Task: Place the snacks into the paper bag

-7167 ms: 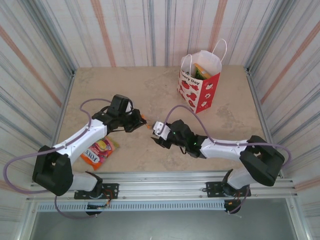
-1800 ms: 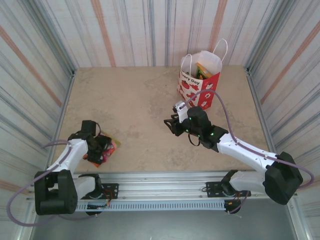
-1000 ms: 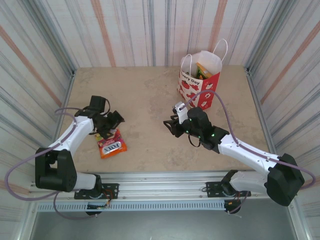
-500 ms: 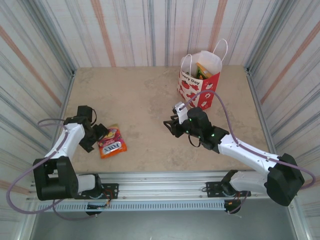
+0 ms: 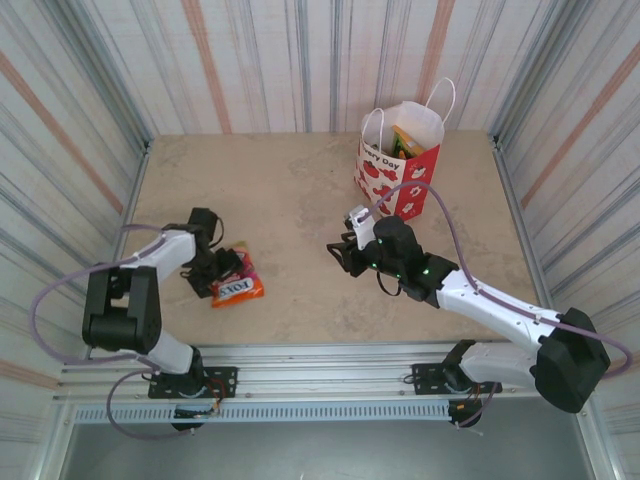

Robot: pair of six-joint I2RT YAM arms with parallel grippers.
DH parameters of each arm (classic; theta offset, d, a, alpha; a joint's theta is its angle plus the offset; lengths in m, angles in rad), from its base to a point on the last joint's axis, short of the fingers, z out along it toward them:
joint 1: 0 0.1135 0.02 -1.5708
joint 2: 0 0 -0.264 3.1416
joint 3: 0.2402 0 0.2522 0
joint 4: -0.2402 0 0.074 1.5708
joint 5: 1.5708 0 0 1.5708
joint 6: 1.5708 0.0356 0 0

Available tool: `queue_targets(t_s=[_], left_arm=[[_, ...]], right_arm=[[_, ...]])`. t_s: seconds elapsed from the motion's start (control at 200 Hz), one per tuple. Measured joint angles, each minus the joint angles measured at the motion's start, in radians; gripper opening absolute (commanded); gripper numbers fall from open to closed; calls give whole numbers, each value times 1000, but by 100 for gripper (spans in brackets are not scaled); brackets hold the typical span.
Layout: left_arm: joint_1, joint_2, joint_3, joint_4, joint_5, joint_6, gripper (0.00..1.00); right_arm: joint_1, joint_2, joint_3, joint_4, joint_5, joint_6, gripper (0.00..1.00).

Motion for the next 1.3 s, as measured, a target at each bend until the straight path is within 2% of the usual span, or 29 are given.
queue_targets(t_s=[0.165,0.316,0.481,0.636,0.847,1.303], left_arm=[[-114,102,120,39,25,-9,90],[-135,101,166,49,46,-4,89],[-81,37,175,40,58,38,86],[40,-32,129,75,113,72,83],[148,-10,64,156,203,97,80],[169,188,118,343,345,153,72]], right_arm=[[11,-1,0,-18,0,0,50],[19,20,12,-31,-5,5,50],[35,104,69,-37,-32,27,50],[53,209,141,-45,-70,61,53],[56,359,236,-52,-107,123,54],[53,747,557,-129,-188,215,54]])
